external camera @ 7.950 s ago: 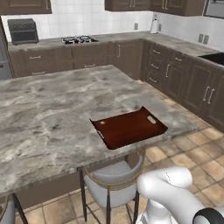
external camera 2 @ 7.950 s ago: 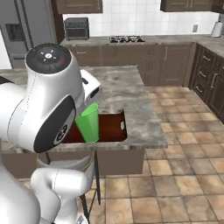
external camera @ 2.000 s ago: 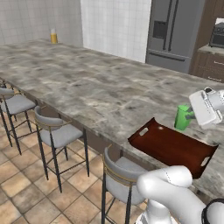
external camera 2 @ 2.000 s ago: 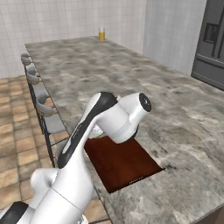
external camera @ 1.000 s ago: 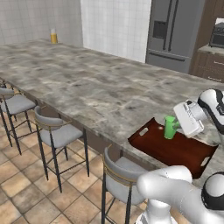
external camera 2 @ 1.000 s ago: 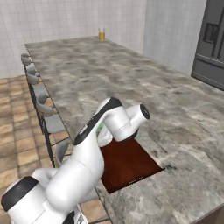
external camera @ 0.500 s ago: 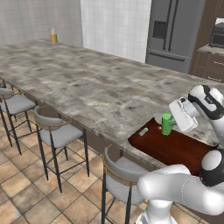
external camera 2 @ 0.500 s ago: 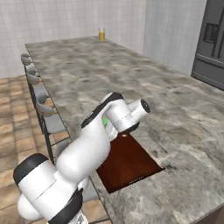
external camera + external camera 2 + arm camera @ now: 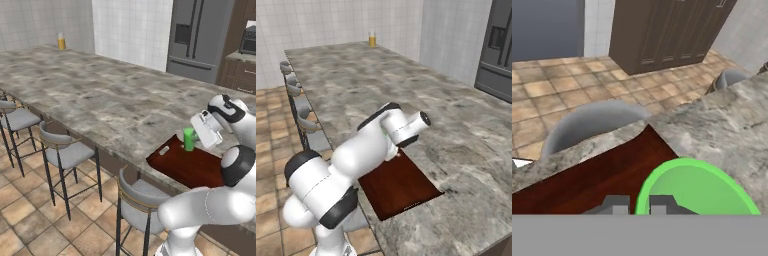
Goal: There is a tray on the dining counter. Grab the cup, mug, and pitcher and place them on the tray. The pitcher may be placed next to the tray if it cannot fit the tray.
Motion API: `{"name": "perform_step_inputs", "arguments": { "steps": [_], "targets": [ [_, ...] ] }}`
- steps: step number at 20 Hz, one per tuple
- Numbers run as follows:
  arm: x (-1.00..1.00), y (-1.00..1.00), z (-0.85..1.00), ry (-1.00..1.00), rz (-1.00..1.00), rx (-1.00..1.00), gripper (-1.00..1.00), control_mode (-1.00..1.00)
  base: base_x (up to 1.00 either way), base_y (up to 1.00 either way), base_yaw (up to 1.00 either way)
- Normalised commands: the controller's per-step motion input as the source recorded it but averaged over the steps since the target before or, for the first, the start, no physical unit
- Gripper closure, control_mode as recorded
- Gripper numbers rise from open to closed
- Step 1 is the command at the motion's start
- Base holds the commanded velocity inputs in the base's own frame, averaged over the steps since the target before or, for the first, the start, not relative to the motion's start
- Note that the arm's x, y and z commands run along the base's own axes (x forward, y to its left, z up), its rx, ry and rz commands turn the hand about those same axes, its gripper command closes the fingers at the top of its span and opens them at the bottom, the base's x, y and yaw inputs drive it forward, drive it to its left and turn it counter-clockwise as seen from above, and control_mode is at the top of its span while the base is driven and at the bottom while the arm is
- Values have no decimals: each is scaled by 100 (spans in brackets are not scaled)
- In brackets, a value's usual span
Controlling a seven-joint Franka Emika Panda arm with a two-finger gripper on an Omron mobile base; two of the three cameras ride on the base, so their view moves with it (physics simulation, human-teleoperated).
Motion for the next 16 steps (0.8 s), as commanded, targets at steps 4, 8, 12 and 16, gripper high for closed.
{"name": "perform_step_inputs", "arguments": {
  "steps": [4, 8, 12, 16],
  "targets": [
    [17, -20, -46, 0, 6, 0, 100, -100, 0, 0, 0],
    [33, -7, -41, -1, 5, 0, 100, -100, 0, 0, 0],
    [54, -10, -42, -4, 9, 0, 100, -100, 0, 0, 0],
    [41, -21, -37, -13, 11, 0, 100, -100, 0, 0, 0]
  ]
}}
